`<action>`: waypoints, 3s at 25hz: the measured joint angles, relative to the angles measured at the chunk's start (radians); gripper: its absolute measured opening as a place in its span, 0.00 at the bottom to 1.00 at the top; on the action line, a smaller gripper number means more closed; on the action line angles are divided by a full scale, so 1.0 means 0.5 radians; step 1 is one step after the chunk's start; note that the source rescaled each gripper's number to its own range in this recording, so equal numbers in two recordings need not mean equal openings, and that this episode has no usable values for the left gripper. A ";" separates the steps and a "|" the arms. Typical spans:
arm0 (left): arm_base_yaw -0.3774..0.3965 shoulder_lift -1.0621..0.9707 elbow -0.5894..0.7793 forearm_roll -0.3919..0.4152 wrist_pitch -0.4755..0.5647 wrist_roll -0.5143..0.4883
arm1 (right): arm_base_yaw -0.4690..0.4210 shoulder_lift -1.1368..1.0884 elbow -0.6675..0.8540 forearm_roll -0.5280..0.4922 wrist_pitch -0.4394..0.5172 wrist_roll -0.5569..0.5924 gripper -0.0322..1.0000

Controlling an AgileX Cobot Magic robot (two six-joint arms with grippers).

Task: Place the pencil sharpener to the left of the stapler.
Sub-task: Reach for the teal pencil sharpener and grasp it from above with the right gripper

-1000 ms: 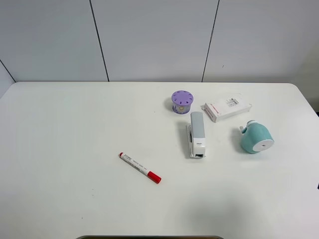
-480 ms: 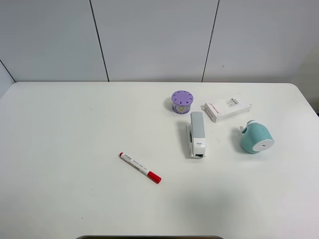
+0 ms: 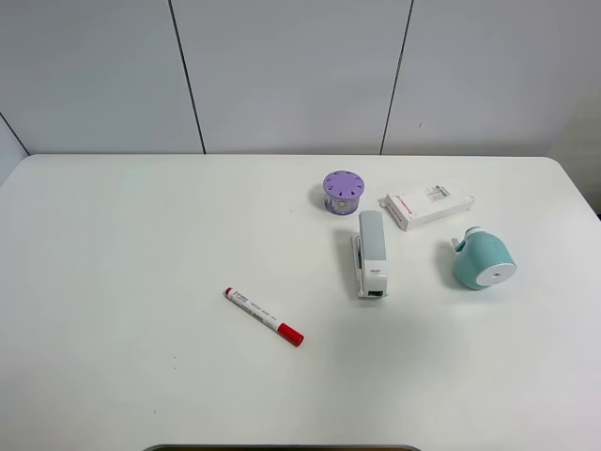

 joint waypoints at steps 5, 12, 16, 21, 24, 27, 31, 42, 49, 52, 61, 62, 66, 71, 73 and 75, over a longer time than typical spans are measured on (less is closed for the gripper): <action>0.000 0.000 0.000 0.000 0.000 0.000 | 0.000 0.301 -0.080 -0.030 -0.002 0.001 1.00; 0.000 0.000 0.000 0.000 0.000 0.000 | -0.125 0.711 -0.277 -0.033 -0.008 0.007 1.00; 0.000 0.000 0.000 0.000 0.000 0.000 | -0.157 0.897 -0.305 -0.037 -0.045 -0.001 1.00; 0.000 0.000 0.000 0.000 0.000 0.000 | -0.157 1.145 -0.307 -0.037 -0.162 -0.001 1.00; 0.000 0.000 0.000 0.000 0.000 0.000 | -0.157 1.271 -0.307 -0.037 -0.242 -0.001 1.00; 0.000 0.000 0.000 0.000 0.000 0.000 | -0.157 1.395 -0.307 -0.035 -0.328 -0.001 1.00; 0.000 0.000 0.000 0.000 0.000 0.000 | -0.157 1.552 -0.307 -0.035 -0.434 -0.001 1.00; 0.000 0.000 0.000 0.000 0.000 0.000 | -0.137 1.987 -0.307 -0.022 -0.626 -0.007 1.00; 0.000 0.000 0.000 0.000 0.000 0.000 | -0.125 2.152 -0.307 -0.022 -0.718 -0.007 1.00; 0.000 0.000 0.000 0.000 0.000 0.000 | -0.125 2.219 -0.307 -0.022 -0.765 -0.007 1.00; 0.000 0.000 0.000 0.000 0.000 0.000 | -0.117 2.411 -0.307 -0.022 -0.859 -0.007 1.00; 0.000 0.000 0.000 0.000 0.000 0.000 | -0.118 2.427 -0.309 -0.022 -0.879 -0.007 1.00; 0.000 0.000 0.000 0.000 0.000 0.000 | -0.117 2.483 -0.309 -0.022 -0.905 -0.007 1.00; 0.000 0.000 0.000 0.000 0.000 0.000 | -0.117 2.547 -0.309 -0.022 -0.952 -0.007 1.00; 0.000 0.000 0.000 0.000 0.000 0.000 | -0.117 2.565 -0.309 -0.022 -0.975 -0.007 1.00; 0.000 0.000 0.000 0.000 0.000 0.000 | -0.117 2.579 -0.309 -0.022 -0.993 -0.007 1.00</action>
